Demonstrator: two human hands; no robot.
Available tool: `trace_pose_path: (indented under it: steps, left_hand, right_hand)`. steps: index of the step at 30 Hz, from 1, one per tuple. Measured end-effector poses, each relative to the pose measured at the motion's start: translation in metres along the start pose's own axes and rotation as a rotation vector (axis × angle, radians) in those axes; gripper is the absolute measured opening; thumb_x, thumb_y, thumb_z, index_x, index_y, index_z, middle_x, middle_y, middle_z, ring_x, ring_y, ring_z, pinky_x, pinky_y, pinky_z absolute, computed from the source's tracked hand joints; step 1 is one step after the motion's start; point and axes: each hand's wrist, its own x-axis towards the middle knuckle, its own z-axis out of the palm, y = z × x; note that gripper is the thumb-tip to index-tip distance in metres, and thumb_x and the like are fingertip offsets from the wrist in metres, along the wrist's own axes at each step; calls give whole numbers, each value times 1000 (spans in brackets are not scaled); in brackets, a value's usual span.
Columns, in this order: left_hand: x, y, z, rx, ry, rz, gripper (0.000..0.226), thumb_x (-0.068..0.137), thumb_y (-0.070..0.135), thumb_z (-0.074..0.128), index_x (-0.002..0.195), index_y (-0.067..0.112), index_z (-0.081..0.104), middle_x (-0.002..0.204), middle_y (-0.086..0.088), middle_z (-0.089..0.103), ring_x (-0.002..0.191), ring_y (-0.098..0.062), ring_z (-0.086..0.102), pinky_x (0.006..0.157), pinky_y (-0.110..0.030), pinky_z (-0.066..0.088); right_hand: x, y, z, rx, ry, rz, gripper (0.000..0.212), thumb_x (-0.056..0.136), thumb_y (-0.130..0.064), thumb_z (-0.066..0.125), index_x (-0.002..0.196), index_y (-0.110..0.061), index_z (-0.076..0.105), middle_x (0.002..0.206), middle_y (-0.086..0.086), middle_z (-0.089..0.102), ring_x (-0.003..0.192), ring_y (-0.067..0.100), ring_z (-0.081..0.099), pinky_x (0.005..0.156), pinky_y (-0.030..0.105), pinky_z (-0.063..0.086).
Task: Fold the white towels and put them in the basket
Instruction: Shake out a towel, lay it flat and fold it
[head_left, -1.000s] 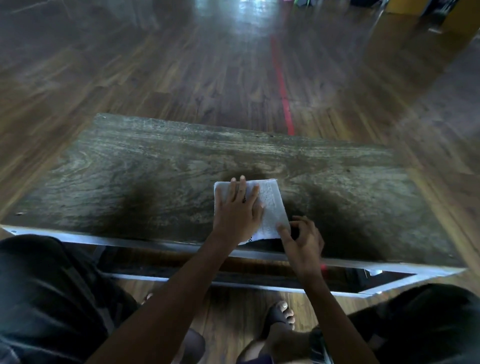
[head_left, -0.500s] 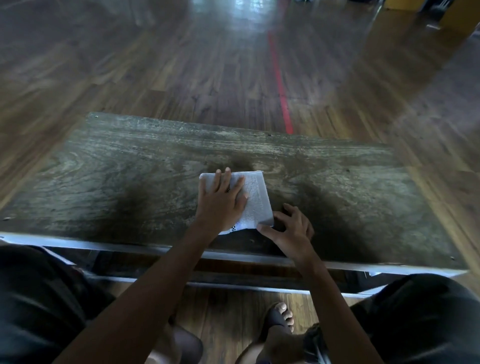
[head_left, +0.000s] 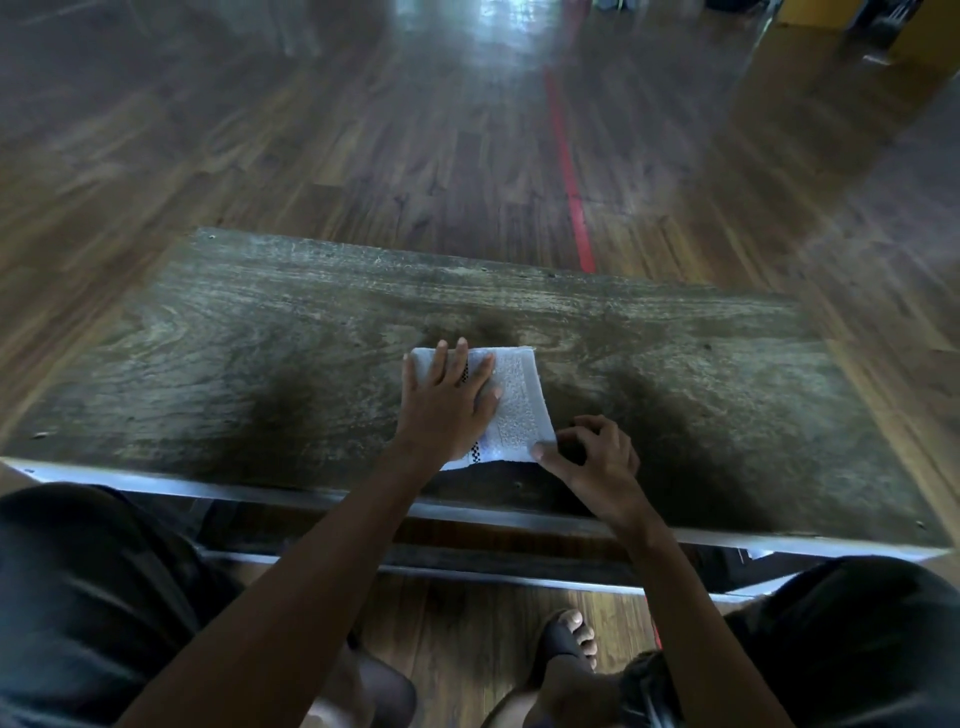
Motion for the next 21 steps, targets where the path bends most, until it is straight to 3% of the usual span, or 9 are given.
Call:
trace_pose_path:
  steps: [5,10,17,21]
  left_hand:
    - [0,2,0,-1,-3,-10,59,97,51,6,151,30,10,159,-9,9,146,-30,4,112,-63,7]
    - [-1,2,-1,-33,-9,-16,56,99,51,11,151,31,10,160,-8,8,146,-30,2,113,-62,5]
    - [0,4,1,-29,-8,-27,56,98,51,11,151,31,11,160,-8,9,146,-29,3,112,-62,6]
    - [-1,3,0,-26,-8,-19,57,98,52,13,151,30,12,159,-8,9,146,-29,3,113,-61,6]
  right_hand:
    - [2,-7,7,44,42,24,31,76,-59,65,97,-38,56,139,-6,32,135,17,12,105,33,15]
    - [8,-15,12,11,-10,71,57,76,-60,66,121,-26,59,148,-6,20,139,19,-1,116,45,8]
    - [9,-19,11,-1,-102,64,55,76,-55,68,124,-30,59,153,-8,10,140,14,-15,115,48,-9]
    - [8,-14,6,-9,-117,39,47,77,-53,67,119,-32,62,154,-10,10,141,15,-14,115,47,-9]
